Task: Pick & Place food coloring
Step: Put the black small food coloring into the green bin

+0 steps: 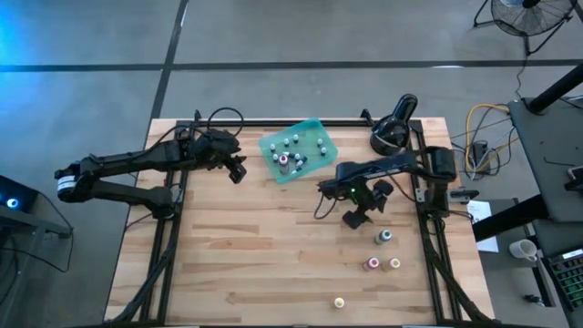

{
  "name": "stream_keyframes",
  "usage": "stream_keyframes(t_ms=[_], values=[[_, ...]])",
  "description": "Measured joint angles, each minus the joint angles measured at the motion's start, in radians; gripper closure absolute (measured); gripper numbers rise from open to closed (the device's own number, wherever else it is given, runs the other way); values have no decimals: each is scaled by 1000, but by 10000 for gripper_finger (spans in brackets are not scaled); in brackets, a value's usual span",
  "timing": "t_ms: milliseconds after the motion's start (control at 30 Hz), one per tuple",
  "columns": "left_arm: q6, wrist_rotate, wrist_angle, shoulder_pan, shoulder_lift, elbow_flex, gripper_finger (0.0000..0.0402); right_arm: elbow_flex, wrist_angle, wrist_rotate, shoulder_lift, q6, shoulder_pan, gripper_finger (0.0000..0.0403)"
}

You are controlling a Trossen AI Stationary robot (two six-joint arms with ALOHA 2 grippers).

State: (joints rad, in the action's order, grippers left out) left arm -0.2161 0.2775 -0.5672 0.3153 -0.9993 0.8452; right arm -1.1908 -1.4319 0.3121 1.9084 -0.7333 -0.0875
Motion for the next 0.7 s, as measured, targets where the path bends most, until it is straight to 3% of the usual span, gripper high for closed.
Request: stream_keyframes(t_ms=[200, 467, 700], values=[[0, 0, 0, 1, 0, 0, 261, 60, 88, -29, -220, -233, 64, 186], [5, 0, 21, 4, 0, 0, 261, 172, 97, -1, -529, -726, 169, 186], [5, -14, 25, 4, 0, 0, 261, 234, 242, 2, -615, -921, 229, 186]])
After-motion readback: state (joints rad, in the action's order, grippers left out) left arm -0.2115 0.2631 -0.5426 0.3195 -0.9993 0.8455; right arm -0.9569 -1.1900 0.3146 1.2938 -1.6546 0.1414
